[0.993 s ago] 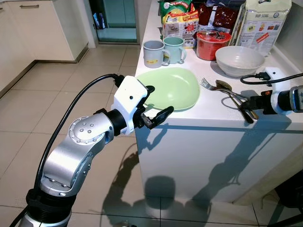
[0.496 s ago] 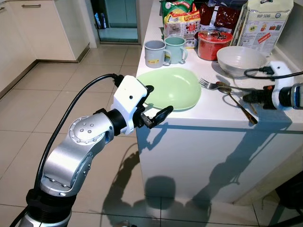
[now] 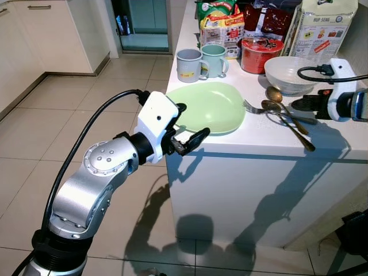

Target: Setting the table

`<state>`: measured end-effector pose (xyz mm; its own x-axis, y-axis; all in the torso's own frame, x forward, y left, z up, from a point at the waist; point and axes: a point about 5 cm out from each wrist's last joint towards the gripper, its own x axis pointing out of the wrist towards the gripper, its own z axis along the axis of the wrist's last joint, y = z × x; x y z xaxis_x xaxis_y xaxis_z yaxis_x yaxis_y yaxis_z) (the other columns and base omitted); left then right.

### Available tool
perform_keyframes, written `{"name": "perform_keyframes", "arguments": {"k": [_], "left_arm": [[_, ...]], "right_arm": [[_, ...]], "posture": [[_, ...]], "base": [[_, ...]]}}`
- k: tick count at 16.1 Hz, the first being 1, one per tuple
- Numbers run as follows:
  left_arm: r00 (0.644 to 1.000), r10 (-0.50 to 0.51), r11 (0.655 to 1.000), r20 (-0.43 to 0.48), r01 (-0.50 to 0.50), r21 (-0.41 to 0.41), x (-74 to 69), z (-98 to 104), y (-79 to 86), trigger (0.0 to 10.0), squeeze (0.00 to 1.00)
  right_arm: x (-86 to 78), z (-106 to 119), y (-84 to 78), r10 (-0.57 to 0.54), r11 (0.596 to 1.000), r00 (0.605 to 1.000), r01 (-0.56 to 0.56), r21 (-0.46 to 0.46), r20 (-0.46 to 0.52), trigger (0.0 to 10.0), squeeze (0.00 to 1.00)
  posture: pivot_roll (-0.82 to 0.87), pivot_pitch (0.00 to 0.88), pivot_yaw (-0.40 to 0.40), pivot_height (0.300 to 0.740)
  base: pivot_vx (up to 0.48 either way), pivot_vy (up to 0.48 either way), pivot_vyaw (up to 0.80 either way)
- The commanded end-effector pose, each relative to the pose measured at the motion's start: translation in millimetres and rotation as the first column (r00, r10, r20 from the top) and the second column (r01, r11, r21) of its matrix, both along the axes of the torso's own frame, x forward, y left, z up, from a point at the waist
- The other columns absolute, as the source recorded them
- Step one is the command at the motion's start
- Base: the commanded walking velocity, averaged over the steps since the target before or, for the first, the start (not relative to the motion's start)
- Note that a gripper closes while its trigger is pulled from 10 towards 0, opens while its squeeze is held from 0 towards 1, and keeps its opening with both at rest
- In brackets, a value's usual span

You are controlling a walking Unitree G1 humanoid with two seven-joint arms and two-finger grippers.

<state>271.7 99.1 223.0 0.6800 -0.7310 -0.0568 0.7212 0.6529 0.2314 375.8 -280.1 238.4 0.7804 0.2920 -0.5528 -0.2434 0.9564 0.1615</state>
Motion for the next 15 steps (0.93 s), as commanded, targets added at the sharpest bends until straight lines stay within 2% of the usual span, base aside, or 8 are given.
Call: {"name": "perform_keyframes", "arguments": {"k": [1,7,8,9,10,11,12,15], "left_arm": [[1.000,0.007,1.000,0.016,-0.007,0.001,0.9,3.8,0.1,10.0,0.00],[0.999,0.041,0.999,0.035,-0.041,-0.009,4.7,6.4,1.5,10.0,0.00],[0.998,0.055,0.998,0.038,-0.055,-0.006,6.0,6.0,2.7,10.0,0.00],[0.998,0.057,0.998,0.037,-0.057,-0.002,6.0,5.3,3.0,10.0,0.00],[0.998,0.055,0.999,0.034,-0.055,0.000,5.1,4.5,2.7,10.0,0.00],[0.998,0.053,0.999,0.032,-0.053,0.001,4.5,4.0,2.5,10.0,0.00],[0.999,0.043,0.999,0.026,-0.043,0.003,2.7,2.3,1.6,10.0,0.00],[0.999,0.039,0.999,0.025,-0.039,0.003,2.1,1.9,0.8,10.0,0.00]], "right_arm": [[3.8,16.5,4.4,0.012,1.000,0.998,-0.014,0.027,0.060,0.0,0.00],[4.8,27.6,5.5,0.027,0.999,0.994,-0.031,0.039,0.103,0.0,0.00],[5.3,26.5,4.3,0.034,0.999,0.992,-0.033,-0.008,0.119,10.0,0.00],[3.8,22.8,3.9,0.038,0.999,0.994,-0.036,-0.020,0.098,10.0,0.00],[1.1,19.6,3.5,0.046,0.999,0.997,-0.045,-0.020,0.063,10.0,0.36],[-0.2,18.4,3.1,0.051,0.998,0.998,-0.050,-0.023,0.046,10.0,0.36],[-7.2,11.3,0.6,0.089,0.988,0.996,-0.092,-0.124,-0.030,10.0,1.00],[-15.3,6.4,-1.3,0.112,0.972,0.989,-0.128,-0.198,-0.094,10.0,1.00]], "posture": [[0.04,0.000,0.036,0.740],[0.04,0.000,0.037,0.740],[0.04,0.000,0.037,0.740],[0.04,0.000,0.035,0.740],[0.04,0.000,0.034,0.740],[0.04,0.000,0.035,0.740],[0.04,0.000,0.037,0.740],[0.04,0.000,0.036,0.740]], "base": [[0.000,0.000,0.00],[0.000,0.000,0.00],[0.000,0.000,0.00],[0.000,0.000,0.00],[0.000,0.000,0.00],[0.000,0.000,0.00],[0.000,0.000,0.00],[0.000,0.000,0.00]]}}
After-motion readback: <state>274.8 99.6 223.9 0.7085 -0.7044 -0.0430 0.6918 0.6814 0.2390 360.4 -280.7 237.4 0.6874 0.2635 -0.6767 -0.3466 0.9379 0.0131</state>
